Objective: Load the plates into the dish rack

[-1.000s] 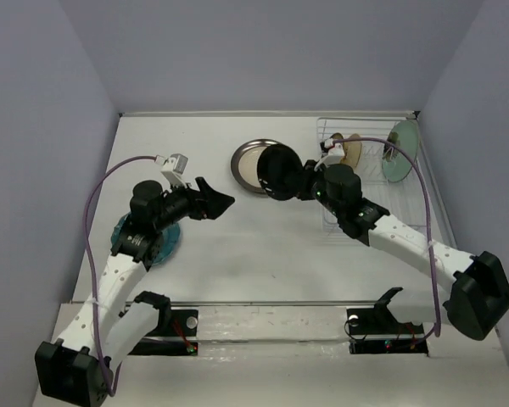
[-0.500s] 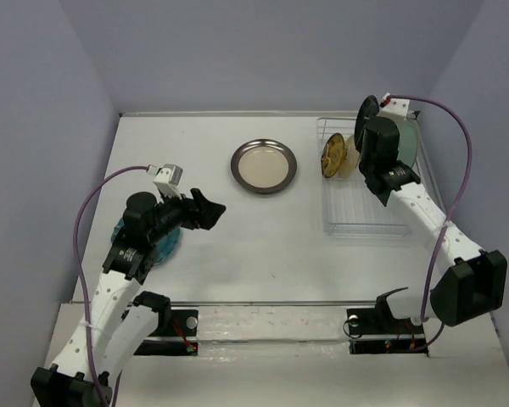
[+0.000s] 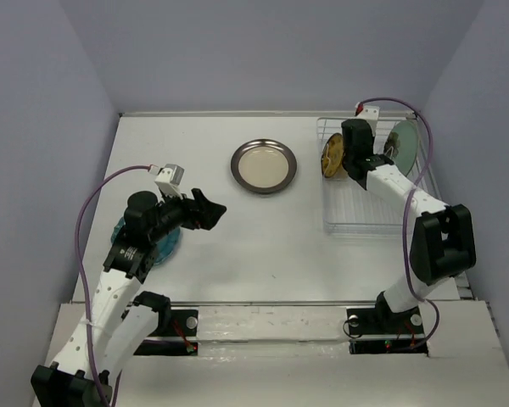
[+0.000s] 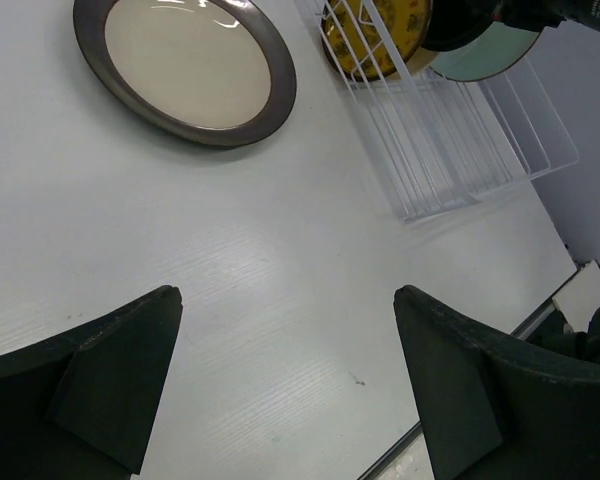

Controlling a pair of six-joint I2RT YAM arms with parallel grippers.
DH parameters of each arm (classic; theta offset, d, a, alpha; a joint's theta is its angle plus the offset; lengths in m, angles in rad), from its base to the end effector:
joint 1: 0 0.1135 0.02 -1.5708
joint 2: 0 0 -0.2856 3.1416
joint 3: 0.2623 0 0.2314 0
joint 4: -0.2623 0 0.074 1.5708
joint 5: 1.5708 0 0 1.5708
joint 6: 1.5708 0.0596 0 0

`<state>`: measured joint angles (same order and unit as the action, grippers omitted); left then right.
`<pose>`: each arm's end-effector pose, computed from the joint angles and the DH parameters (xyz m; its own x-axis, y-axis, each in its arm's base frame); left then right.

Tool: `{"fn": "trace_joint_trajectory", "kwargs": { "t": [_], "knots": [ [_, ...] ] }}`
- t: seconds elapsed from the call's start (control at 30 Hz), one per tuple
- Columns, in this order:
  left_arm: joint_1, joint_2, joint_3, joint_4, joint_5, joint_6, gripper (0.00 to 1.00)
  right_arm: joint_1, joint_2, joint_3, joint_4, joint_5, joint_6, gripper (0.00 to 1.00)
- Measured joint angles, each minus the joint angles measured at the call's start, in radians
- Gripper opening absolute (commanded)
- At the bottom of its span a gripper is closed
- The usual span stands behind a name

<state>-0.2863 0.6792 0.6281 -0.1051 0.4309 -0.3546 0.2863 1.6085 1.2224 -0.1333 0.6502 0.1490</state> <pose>0.1375 -0.0664 0.3215 -0.3665 -0.2210 -0.9038 0.5600 0.7234 -0.4039 0.3611 0.0687 0.3100 -0.4294 -0.0032 -0.9031 0.3469 0.9227 -0.1683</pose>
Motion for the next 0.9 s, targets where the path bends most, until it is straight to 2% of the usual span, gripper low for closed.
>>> {"fn": "trace_joint_trajectory", "kwargs": {
  "t": [0.07, 0.1, 0.13, 0.17, 0.23, 0.27, 0.33, 0.57, 0.73, 0.77, 0.83, 0.9],
  "knots": [
    [0.0, 0.0, 0.0, 0.0, 0.002, 0.0, 0.99, 0.0, 0.02, 0.0, -0.002, 0.0, 0.0, 0.07],
    [0.0, 0.0, 0.0, 0.0, 0.003, 0.0, 0.99, 0.0, 0.033, 0.0, -0.002, -0.001, 0.002, 0.11],
    [0.0, 0.0, 0.0, 0.0, 0.003, 0.0, 0.99, 0.0, 0.04, 0.002, -0.002, -0.002, 0.003, 0.17],
    [0.0, 0.0, 0.0, 0.0, 0.003, 0.001, 0.99, 0.0, 0.049, 0.005, -0.002, -0.002, 0.005, 0.29],
    [0.0, 0.001, 0.0, 0.0, 0.003, 0.002, 0.99, 0.0, 0.059, 0.01, -0.002, -0.002, 0.011, 0.39],
    [0.0, 0.002, 0.0, 0.0, 0.004, 0.002, 0.99, 0.0, 0.066, 0.013, -0.002, -0.003, 0.013, 0.48],
    [0.0, 0.002, 0.0, 0.0, 0.005, 0.003, 0.99, 0.0, 0.068, 0.014, -0.003, -0.001, 0.017, 0.54],
    [0.0, 0.002, 0.0, 0.0, 0.005, 0.003, 0.99, -0.004, 0.027, 0.033, -0.03, 0.006, 0.019, 0.55],
    [0.0, -0.009, 0.0, -0.005, -0.003, 0.003, 0.99, -0.004, -0.095, 0.033, -0.062, -0.031, 0.054, 0.56],
    [0.0, -0.016, 0.0, -0.007, -0.011, 0.003, 0.99, -0.004, -0.123, 0.031, -0.061, -0.06, 0.066, 0.57],
    [0.003, -0.038, 0.0, -0.016, -0.029, 0.003, 0.99, -0.001, -0.201, 0.004, -0.051, -0.171, 0.101, 0.71],
    [0.015, -0.085, 0.0, -0.029, -0.075, 0.003, 0.99, 0.02, -0.262, -0.026, -0.029, -0.266, 0.143, 0.75]
  ]
}}
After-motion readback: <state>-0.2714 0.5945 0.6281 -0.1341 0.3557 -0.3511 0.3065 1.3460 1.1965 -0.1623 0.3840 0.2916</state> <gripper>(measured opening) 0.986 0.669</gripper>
